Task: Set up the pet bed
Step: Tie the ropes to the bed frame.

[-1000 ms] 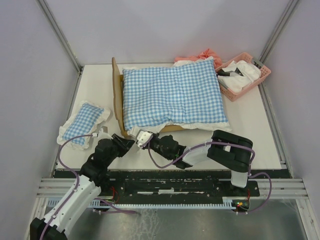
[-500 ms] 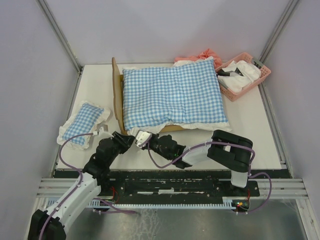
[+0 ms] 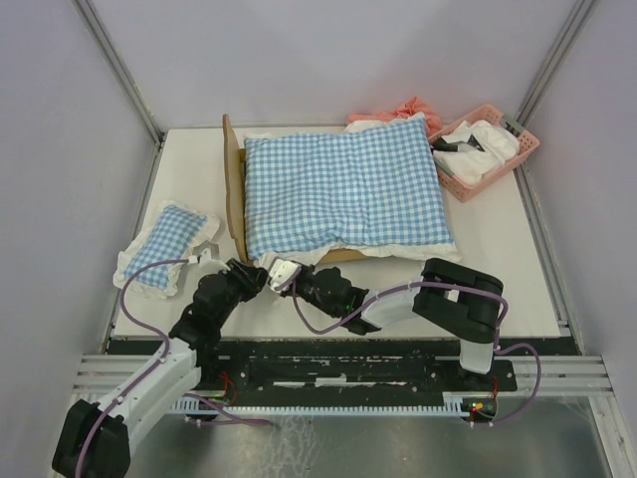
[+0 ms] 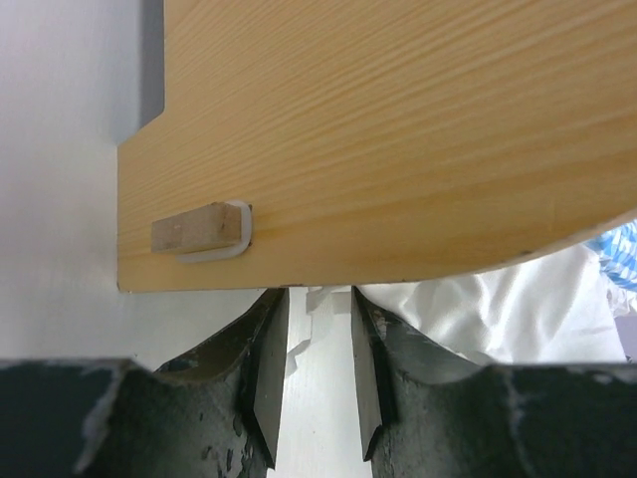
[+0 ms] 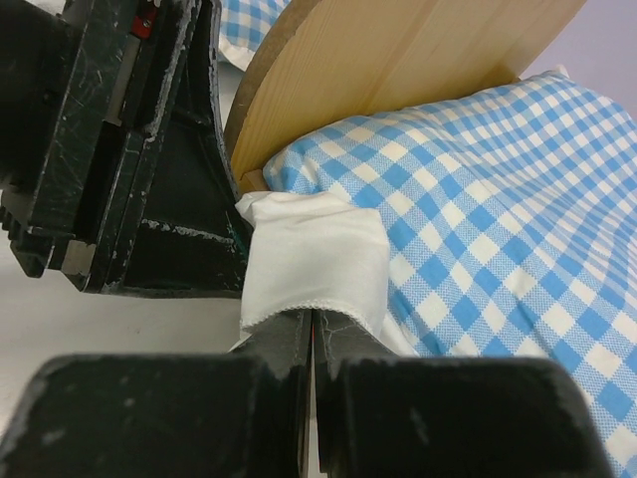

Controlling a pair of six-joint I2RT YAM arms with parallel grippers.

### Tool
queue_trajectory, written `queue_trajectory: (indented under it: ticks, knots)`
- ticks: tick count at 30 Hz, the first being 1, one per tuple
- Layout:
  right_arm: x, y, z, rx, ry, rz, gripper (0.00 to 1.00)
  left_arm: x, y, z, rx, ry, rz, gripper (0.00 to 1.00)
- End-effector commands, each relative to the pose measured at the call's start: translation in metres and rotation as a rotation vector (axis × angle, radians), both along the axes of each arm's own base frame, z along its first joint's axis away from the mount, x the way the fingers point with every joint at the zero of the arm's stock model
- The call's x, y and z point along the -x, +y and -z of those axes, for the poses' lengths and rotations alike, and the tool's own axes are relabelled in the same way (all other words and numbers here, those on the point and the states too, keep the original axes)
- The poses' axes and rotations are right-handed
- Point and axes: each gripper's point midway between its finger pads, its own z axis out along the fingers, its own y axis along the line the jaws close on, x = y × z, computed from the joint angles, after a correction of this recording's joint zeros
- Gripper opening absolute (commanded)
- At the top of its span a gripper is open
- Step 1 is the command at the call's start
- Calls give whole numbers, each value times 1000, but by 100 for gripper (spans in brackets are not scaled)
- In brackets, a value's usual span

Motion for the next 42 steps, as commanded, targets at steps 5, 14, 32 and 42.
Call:
queue_trajectory:
  ticks: [5, 14, 32, 42]
  knots:
    - [-3, 9, -18, -57, -4, 0, 2, -7, -4, -8, -19, -79, 26, 37]
    - [-3, 11, -16, -61, 7, -3, 2, -9, -9, -15, 19, -107, 40, 31]
    - [-3, 8, -4, -36, 19, 5, 2, -4, -13, -14, 51, -102, 58, 3]
    - [-6, 5, 14, 22, 28, -7, 2, 5, -3, -10, 51, -71, 19, 3]
